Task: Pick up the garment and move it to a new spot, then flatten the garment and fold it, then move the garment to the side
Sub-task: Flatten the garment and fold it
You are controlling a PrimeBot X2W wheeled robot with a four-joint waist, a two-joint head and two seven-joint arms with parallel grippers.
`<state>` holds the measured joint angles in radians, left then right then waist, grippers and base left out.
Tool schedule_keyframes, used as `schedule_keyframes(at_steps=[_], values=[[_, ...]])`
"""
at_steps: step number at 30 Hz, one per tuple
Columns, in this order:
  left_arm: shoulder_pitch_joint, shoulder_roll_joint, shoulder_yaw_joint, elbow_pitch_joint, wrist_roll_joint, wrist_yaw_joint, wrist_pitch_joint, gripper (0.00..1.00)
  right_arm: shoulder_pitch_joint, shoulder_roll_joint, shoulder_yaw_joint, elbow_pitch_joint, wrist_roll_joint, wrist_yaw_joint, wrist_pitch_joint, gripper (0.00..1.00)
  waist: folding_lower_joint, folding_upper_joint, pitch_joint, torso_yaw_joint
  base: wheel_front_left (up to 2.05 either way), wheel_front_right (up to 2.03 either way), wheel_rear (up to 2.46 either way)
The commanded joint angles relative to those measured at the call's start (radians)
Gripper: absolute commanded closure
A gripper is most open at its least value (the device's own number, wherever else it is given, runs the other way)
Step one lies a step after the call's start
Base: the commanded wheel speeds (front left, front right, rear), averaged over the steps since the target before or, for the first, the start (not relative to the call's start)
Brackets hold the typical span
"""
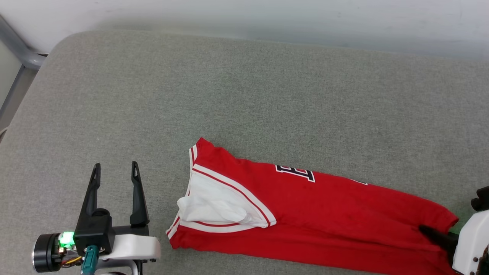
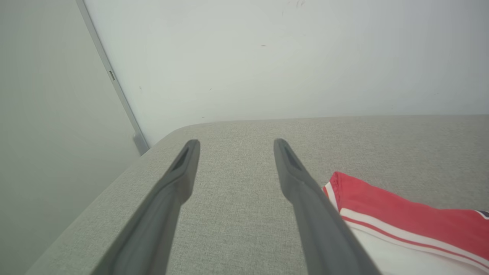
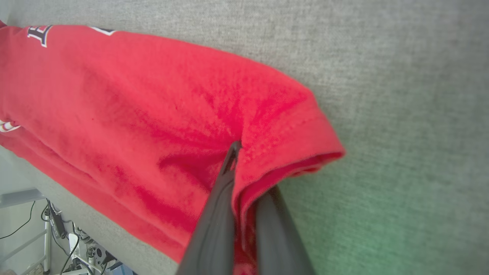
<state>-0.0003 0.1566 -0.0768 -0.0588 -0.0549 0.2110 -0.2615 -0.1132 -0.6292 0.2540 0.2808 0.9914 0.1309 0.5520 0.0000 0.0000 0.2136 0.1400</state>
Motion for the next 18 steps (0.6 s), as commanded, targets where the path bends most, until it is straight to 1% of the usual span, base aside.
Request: schedule_keyframes(at_steps=[1, 6, 12, 18], values=[[0.015, -0.002, 0.005, 0.0, 0.003, -0.002, -0.005, 0.0, 0.009, 0.013, 0.024, 0.01, 0.005, 0.0, 0.006, 1.0, 0.0, 0.0, -0.002, -0.001, 0.0, 0.0, 0.0], [0.02, -0.014, 0.008, -0.004, 0.03, -0.024, -0.005, 0.0, -0.005, -0.046, 0.001, 0.022, 0.019, -0.001, -0.042, 1.0, 0.0, 0.0, -0.014, -0.009, 0.0, 0.0, 0.0], [0.027, -0.017, -0.011, -0.005, 0.051, -0.037, -0.005, 0.0, -0.01, -0.103, -0.047, 0.052, 0.033, -0.001, -0.069, 1.0, 0.0, 0.0, -0.024, -0.011, 0.0, 0.0, 0.0], [0.035, -0.015, -0.02, 0.001, 0.057, -0.038, -0.005, 0.0, -0.001, -0.162, -0.093, 0.123, -0.028, -0.001, -0.075, 1.0, 0.0, 0.0, -0.038, -0.017, 0.0, 0.0, 0.0]])
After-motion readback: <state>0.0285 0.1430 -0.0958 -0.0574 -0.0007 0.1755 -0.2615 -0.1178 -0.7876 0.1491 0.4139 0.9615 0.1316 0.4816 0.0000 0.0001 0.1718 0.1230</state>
